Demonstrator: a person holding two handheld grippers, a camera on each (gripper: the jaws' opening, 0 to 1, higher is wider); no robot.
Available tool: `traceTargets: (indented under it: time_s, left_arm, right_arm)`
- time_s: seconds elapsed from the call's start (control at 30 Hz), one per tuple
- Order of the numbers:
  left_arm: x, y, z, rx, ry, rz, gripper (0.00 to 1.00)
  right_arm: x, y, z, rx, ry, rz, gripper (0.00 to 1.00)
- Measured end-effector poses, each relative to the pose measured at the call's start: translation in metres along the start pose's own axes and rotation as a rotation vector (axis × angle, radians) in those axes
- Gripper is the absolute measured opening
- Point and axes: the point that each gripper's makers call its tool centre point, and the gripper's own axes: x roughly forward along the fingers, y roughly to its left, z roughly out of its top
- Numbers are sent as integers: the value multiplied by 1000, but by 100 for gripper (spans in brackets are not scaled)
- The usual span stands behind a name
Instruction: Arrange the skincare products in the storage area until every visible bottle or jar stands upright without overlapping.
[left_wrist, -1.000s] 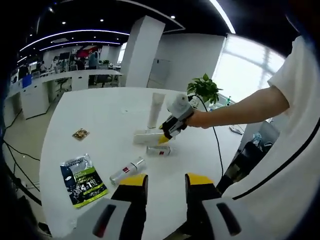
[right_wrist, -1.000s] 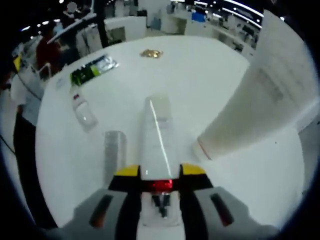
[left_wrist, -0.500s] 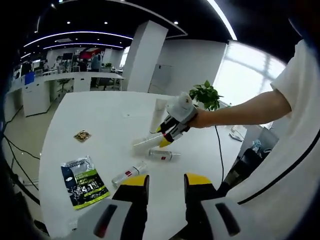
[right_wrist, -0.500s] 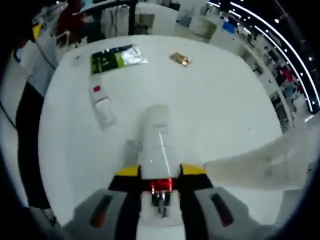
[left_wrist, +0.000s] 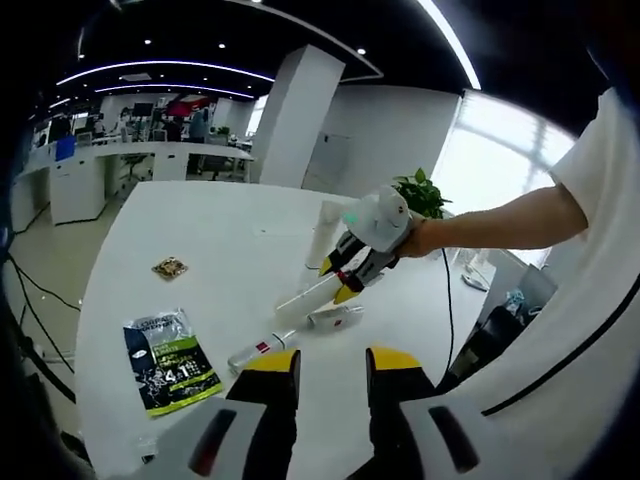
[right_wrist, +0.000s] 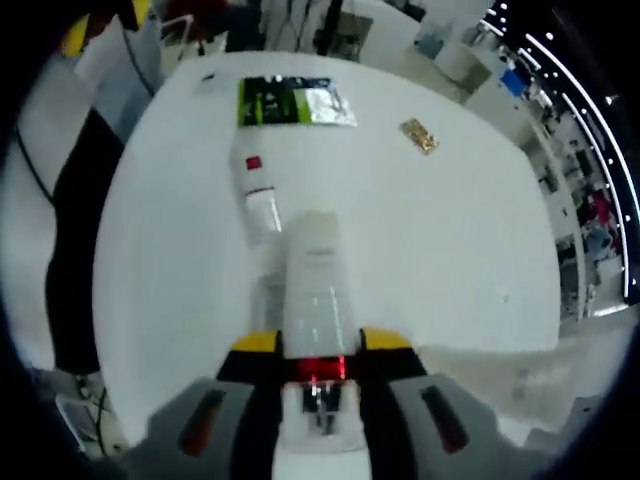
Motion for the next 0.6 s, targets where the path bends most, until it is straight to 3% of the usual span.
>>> traceTargets:
  time_s: [0.3,0.6]
  left_arm:
    - [14,-3,-1,2,7,-25,27]
    - [30,-2,-10,39,63,-40,27]
  right_arm:
    - [-15,12,-21,-68,48,12,26]
    - [-25,31,-13,-236,76,39,25]
